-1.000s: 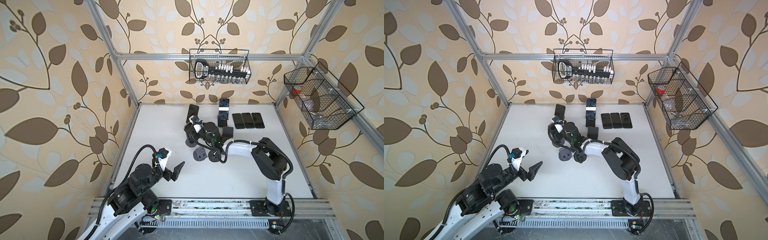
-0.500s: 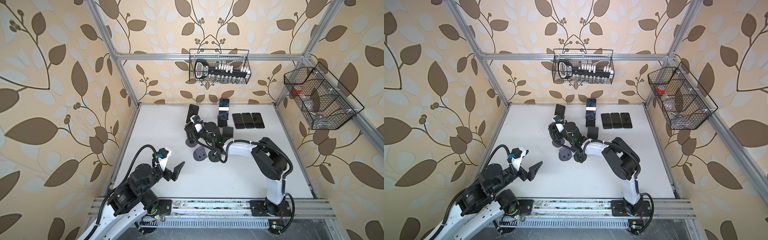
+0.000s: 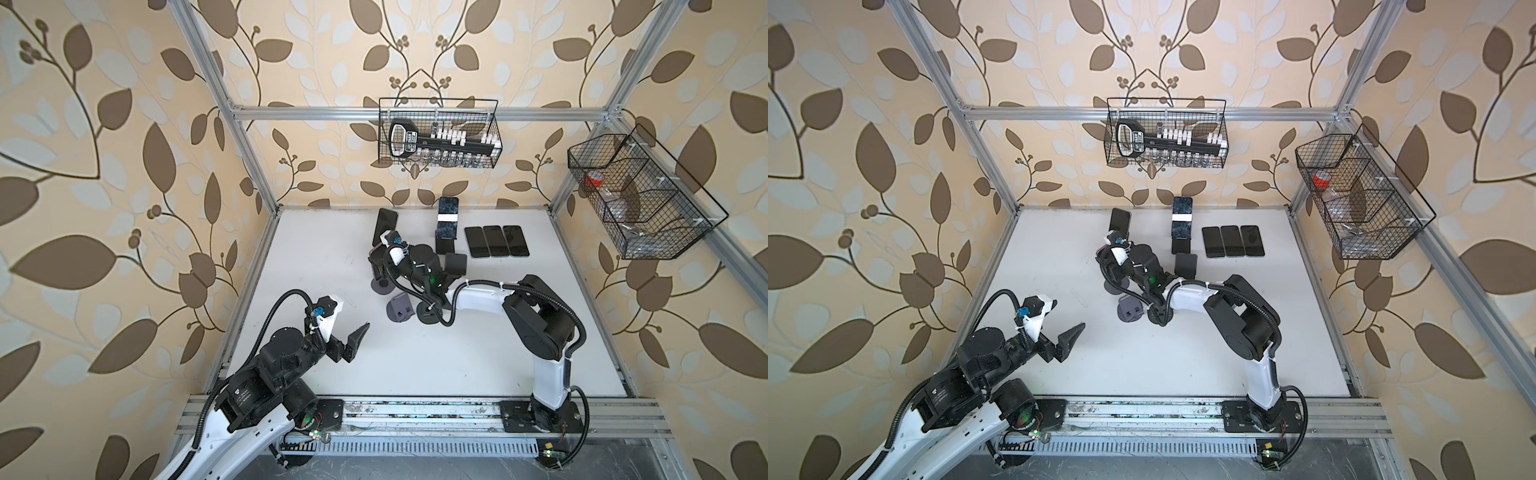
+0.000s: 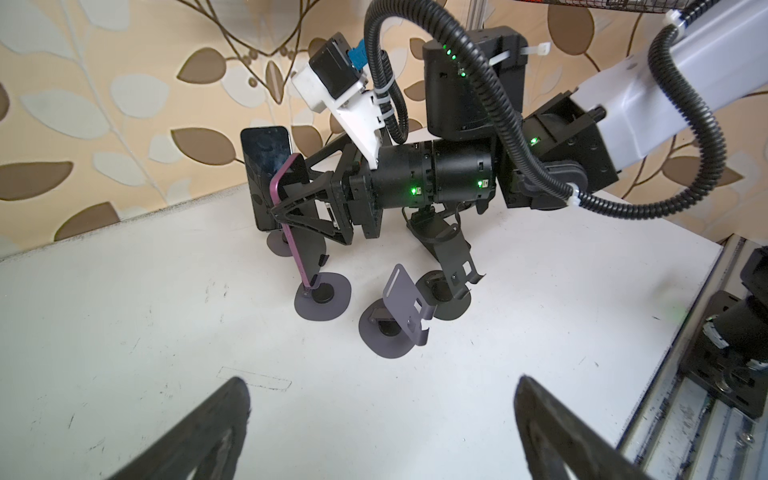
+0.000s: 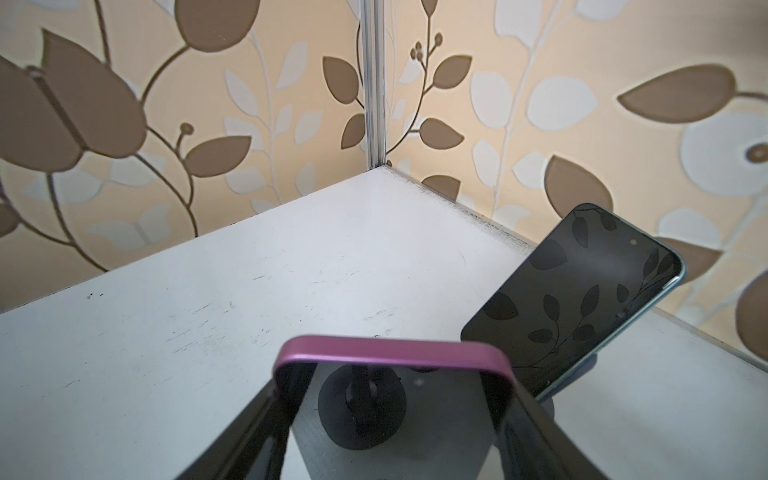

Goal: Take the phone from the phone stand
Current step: 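Close the right gripper on the purple-edged phone in its stand, then lift the purple-edged phone up out of the stand with the right gripper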

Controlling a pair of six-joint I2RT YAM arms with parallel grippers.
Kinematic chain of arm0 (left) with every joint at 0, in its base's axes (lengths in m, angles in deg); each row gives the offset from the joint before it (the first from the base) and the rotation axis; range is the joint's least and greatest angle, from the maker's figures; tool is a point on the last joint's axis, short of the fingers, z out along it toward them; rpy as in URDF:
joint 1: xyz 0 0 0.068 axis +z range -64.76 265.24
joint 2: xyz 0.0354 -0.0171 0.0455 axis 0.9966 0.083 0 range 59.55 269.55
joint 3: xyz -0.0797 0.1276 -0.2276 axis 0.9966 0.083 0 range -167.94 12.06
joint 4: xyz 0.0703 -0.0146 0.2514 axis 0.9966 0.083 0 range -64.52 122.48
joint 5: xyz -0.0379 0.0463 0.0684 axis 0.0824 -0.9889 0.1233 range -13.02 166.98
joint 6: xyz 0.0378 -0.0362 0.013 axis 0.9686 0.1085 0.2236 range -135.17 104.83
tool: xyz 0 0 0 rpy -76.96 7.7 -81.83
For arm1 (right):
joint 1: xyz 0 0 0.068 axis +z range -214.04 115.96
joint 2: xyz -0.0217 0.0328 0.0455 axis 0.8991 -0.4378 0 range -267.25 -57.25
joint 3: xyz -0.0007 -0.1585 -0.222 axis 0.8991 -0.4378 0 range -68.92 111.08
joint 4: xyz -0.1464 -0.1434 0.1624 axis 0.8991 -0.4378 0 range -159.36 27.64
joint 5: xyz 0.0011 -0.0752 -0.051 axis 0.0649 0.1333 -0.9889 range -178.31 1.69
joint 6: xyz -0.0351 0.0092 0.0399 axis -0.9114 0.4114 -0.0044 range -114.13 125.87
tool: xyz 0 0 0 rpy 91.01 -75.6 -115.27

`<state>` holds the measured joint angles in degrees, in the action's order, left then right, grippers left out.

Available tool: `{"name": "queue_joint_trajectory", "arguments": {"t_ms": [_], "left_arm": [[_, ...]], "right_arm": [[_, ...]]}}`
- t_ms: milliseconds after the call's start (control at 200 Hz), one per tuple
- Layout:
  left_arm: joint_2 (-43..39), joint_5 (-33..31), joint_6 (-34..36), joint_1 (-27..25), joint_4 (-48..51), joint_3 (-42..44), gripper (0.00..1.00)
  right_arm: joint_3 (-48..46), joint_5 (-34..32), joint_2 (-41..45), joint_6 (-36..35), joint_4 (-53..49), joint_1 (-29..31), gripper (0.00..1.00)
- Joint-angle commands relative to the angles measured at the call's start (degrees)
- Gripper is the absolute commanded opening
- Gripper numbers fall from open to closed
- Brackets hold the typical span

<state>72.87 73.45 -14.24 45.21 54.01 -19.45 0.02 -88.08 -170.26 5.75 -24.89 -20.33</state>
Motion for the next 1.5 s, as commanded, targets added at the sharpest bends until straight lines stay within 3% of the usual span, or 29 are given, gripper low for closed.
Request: {"name": "queue_joint_trajectory", "arguments": {"t_ms": [0,1495], "left_arm": [[0.6,-0.5,0.1,0.7,-1.0,-1.4,0.99],[1.3,-0.4,0.1,0.7,-1.1,-1.5,0.99]], "right_arm": [[-0.7,0.7,3.0,0.6,2.7,-0.1,0.66],[-1.8,2.1,8.3,0.3,1.0,-0.2,0.59]]}}
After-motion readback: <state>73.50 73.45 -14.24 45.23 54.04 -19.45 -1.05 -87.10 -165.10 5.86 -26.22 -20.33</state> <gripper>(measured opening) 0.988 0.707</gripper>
